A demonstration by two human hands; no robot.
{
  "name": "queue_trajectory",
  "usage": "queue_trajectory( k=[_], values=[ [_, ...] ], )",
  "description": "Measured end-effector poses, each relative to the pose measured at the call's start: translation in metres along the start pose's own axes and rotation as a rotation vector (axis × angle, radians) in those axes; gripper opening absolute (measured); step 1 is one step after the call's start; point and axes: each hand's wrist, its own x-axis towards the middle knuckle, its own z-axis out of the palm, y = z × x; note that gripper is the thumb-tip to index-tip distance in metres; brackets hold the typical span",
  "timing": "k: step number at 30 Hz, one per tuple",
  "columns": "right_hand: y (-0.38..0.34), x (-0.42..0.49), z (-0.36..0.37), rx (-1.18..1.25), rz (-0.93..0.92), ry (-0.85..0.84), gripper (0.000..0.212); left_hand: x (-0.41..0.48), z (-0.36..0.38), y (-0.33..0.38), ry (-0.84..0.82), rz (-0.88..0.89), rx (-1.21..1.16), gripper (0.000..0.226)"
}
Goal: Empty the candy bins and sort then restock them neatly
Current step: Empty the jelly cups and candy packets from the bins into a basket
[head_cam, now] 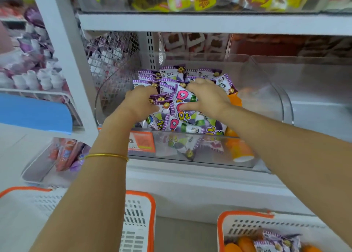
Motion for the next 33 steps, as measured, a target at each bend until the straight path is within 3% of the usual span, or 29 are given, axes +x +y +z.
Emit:
queue_trajectory(
  k=[2, 9, 14, 20, 28, 33],
  values=[
    [0.001, -0.003, -0.004, 0.008, -0.008, 0.034, 0.039, -0.001, -0.002, 0.002, 0.038, 0.008, 0.004, 0.036],
    [0.003, -0.015, -0.041, -0.015, -0.065, 0.292, 0.048, -0.012, -0.034, 0.031, 0.385, 0.108, -0.016, 0.027],
    [-0.002, -0.031, -0.075, -0.041, -0.078, 0.445, 0.054, -0.026, -0.056, 0.053, 0.531, 0.187, -0.062, 0.025],
    [-0.003, -0.065, -0.084, -0.136, -0.139, 0.563, 0.05, -0.053, -0.052, 0.069, 0.589, 0.315, -0.086, 0.013],
    [-0.001, -0.098, -0.089, -0.297, -0.243, 0.994, 0.055, -0.086, -0.027, 0.093, 0.746, 0.321, -0.213, 0.012],
    [0.003, -0.128, -0.101, -0.297, -0.231, 1.029, 0.056, -0.105, -0.02, 0.117, 0.79, 0.397, -0.222, 0.009]
  ],
)
